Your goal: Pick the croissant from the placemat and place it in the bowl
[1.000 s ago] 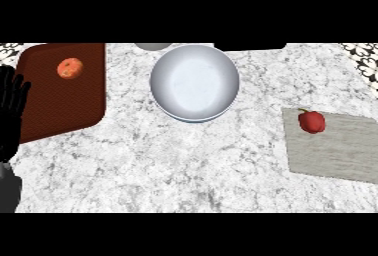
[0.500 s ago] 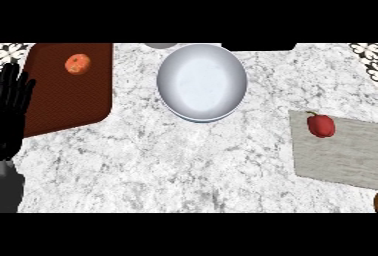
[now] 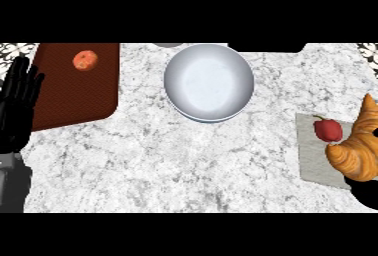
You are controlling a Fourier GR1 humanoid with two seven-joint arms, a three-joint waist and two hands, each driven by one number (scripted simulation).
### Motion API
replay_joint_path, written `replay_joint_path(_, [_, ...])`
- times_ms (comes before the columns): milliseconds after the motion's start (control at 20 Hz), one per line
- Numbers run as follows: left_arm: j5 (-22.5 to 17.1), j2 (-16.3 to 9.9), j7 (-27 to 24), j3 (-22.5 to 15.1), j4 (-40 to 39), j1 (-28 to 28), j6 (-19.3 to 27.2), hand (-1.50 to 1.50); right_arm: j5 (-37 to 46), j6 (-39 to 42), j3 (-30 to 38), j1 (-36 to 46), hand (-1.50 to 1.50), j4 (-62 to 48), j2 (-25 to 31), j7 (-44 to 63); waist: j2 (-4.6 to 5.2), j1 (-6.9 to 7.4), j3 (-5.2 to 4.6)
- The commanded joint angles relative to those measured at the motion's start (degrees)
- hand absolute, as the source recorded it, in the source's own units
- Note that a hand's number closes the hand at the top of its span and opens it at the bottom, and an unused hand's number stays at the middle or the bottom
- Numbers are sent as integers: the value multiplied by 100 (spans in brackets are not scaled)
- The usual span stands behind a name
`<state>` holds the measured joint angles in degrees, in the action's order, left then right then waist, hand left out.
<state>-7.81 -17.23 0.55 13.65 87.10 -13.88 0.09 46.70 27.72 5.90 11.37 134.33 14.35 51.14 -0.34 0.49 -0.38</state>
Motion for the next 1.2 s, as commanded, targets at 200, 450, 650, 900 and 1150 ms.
replay_joint_path(200, [128,74,-4,-92,-221,-254,97,0,116,728,-1113,2736,150,-603,-907,2126,21,24,7])
replay_joint_path(450, [18,-44,-89,33,-283,-125,-78,0,266,484,-819,3735,150,-2310,-1261,1893,45,69,18])
replay_joint_path(650, [-33,-80,-81,111,-190,-202,-67,0,346,-303,-917,3815,150,-3352,-1422,1573,65,85,29])
replay_joint_path(900, [-56,-96,-99,109,-292,-218,-151,0,283,-1074,-1034,4180,150,-4596,-1430,1449,61,94,32])
replay_joint_path(1150, [154,56,-261,-52,-594,-534,8,0,801,-1874,-1483,4050,150,-5822,-1433,1193,102,101,30])
